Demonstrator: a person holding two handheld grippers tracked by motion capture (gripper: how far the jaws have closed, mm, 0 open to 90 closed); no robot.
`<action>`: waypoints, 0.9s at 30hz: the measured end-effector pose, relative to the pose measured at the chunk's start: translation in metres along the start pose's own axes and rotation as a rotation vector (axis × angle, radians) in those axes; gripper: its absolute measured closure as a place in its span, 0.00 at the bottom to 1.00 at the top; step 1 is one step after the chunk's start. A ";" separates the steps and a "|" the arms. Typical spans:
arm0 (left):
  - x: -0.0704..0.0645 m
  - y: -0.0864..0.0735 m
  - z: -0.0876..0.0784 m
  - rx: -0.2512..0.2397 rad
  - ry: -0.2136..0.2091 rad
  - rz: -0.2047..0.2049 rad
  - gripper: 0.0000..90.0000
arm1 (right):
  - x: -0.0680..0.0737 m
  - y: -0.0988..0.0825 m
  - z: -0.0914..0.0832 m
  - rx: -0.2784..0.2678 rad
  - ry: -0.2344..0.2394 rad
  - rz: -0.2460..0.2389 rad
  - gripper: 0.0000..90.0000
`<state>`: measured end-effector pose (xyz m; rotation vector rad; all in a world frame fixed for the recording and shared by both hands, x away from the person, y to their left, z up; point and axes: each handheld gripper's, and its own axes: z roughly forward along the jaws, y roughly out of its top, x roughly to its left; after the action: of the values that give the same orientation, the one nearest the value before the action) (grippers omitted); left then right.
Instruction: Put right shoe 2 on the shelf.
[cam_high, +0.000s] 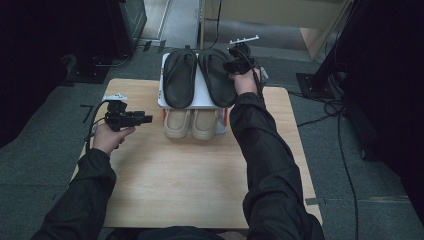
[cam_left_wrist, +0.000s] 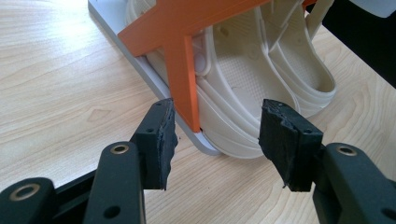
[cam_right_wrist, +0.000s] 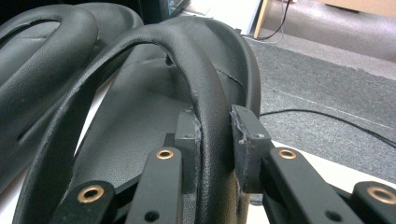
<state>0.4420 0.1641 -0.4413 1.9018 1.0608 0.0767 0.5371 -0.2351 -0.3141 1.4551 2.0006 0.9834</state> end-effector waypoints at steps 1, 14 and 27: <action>0.000 0.000 0.000 -0.001 -0.003 0.001 0.51 | 0.001 0.000 0.002 -0.001 0.000 0.000 0.83; 0.001 0.000 0.001 0.005 -0.001 0.004 0.51 | 0.001 -0.004 0.005 -0.035 0.046 -0.018 0.70; 0.003 0.000 -0.001 -0.003 0.007 -0.003 0.51 | -0.025 -0.020 -0.037 -0.073 0.042 -0.068 0.85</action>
<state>0.4436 0.1666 -0.4420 1.8986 1.0676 0.0833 0.5055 -0.2726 -0.3072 1.3292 2.0078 1.0545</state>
